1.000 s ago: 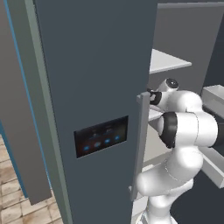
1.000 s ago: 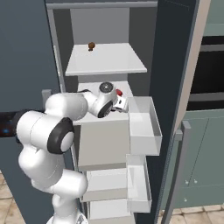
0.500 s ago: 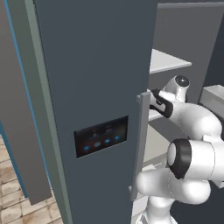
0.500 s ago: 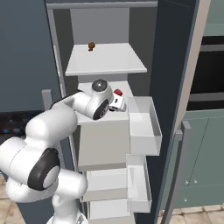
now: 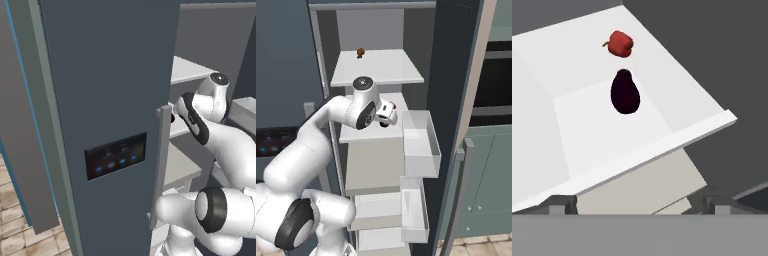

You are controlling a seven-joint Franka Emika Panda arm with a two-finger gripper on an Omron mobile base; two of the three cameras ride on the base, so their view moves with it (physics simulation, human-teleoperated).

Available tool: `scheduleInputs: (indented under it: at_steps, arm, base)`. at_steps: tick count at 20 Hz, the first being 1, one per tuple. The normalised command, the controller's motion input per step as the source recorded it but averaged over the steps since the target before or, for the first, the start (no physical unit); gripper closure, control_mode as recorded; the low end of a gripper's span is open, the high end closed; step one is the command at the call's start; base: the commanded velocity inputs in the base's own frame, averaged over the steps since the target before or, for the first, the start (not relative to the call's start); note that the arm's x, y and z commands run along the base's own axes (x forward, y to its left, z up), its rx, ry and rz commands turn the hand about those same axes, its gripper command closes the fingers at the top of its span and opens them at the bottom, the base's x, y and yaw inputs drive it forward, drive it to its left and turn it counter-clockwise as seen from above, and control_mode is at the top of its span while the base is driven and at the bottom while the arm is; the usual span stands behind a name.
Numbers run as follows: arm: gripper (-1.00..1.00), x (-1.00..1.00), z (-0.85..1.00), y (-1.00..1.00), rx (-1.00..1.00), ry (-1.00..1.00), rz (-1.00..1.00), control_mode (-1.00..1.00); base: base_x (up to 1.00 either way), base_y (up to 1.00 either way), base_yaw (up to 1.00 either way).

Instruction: Transport the chicken drumstick and eggplant to the fridge. Place the chicken drumstick on the rack containing meat and place the eggplant on the rack containing the vegetable, ensuring meats and vegetables are on different racks.

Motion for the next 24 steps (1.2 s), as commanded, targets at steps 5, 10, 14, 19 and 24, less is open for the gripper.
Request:
scheduleInputs:
  at_steps: [5,10,14,19,24]
  arm:
    - [-1.00,-0.78,0.06,0.12,-0.03,0.00,0.00,-1.00]
    - [-1.00,-0.58,0.36,0.28,-0.09,0.00,0.00,-1.00]
    - [-1.00,-0.49,0.34,0.23,-0.06,0.00,0.00,-1.00]
    - [-1.00,-0.46,0.22,0.06,-0.01,0.00,0.00,-1.00]
    - [-1.00,-0.47,0.18,0.19,0.01,0.00,0.00,-1.00]
  base:
    - [0.00,0.00,0.00]
    - [0.00,0.00,0.00]
    - [0.00,0.00,0.00]
    - [0.00,0.00,0.00]
    - [0.00,0.00,0.00]
